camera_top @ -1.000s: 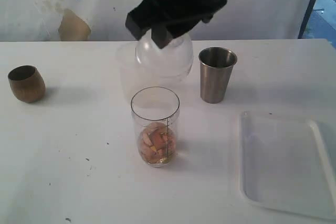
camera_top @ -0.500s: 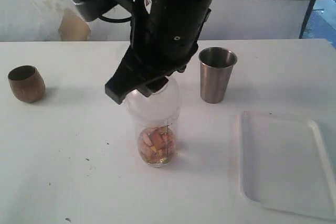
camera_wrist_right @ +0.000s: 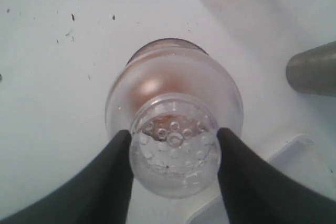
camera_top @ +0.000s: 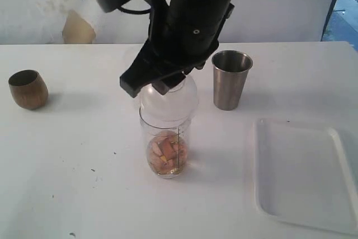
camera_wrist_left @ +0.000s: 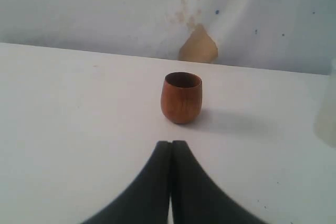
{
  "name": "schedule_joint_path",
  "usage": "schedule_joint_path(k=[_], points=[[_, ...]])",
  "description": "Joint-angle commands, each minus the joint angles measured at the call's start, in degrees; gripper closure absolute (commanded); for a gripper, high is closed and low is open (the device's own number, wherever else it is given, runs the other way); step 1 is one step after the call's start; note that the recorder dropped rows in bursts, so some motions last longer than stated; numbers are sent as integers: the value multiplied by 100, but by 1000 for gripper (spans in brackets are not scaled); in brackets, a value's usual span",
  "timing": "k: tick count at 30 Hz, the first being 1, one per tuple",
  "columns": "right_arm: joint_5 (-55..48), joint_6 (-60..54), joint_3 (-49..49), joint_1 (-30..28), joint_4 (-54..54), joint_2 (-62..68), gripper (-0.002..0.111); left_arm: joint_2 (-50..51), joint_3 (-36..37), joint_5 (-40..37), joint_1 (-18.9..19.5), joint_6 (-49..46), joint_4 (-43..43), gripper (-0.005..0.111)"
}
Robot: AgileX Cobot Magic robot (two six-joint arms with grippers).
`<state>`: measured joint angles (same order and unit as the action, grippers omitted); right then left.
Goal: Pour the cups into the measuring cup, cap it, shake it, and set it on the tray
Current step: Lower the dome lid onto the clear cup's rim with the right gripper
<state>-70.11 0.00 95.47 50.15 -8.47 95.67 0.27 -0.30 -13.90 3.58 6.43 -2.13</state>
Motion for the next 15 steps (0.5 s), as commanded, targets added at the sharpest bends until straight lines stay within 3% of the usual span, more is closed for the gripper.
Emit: schedule_joint_path(k=[1, 15], points=[[15, -77, 225, -378, 441, 207, 108, -27, 30, -3, 17, 23, 18, 107], [15, -192, 699, -389, 777, 605, 108, -27, 30, -3, 17, 13, 21, 107]])
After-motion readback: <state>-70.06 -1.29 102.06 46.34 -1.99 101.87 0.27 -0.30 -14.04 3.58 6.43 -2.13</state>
